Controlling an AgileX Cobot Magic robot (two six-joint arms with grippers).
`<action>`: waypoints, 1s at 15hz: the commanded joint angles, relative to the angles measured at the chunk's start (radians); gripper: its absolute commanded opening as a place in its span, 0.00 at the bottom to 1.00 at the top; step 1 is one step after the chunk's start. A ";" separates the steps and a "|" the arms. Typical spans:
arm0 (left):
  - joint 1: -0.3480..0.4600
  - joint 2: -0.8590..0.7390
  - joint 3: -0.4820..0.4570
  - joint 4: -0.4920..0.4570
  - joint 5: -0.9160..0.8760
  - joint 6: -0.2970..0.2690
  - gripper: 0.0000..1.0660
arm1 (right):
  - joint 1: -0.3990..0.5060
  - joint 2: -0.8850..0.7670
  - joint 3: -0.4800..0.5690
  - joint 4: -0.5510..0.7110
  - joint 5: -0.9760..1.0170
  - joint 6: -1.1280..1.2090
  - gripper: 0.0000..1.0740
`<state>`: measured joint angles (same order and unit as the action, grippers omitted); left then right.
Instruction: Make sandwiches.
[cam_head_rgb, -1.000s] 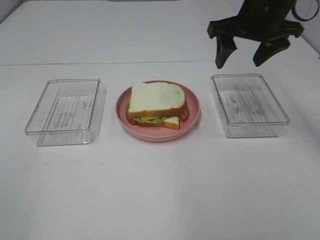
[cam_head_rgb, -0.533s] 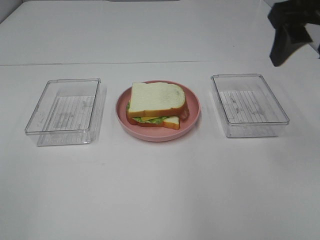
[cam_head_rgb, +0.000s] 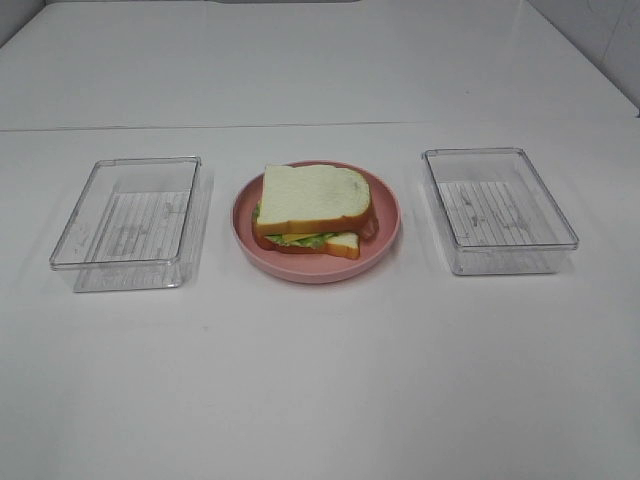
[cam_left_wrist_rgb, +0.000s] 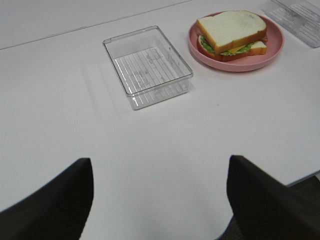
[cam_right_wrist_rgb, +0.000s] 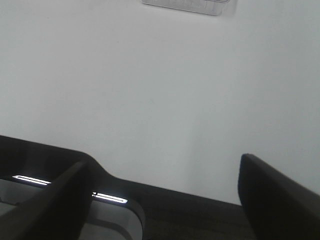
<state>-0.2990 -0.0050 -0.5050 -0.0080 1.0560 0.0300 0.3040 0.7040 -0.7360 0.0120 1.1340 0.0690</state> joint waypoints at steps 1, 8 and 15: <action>-0.003 -0.021 0.006 -0.003 -0.010 -0.003 0.67 | 0.001 -0.189 0.100 -0.002 -0.008 -0.087 0.71; -0.003 -0.021 0.006 -0.003 -0.010 -0.003 0.67 | 0.001 -0.558 0.232 0.054 -0.072 -0.148 0.70; -0.003 -0.021 0.006 -0.003 -0.010 -0.004 0.67 | 0.001 -0.562 0.231 0.057 -0.072 -0.145 0.70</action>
<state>-0.2990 -0.0050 -0.5050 -0.0080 1.0560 0.0300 0.3040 0.1460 -0.5090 0.0720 1.0740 -0.0660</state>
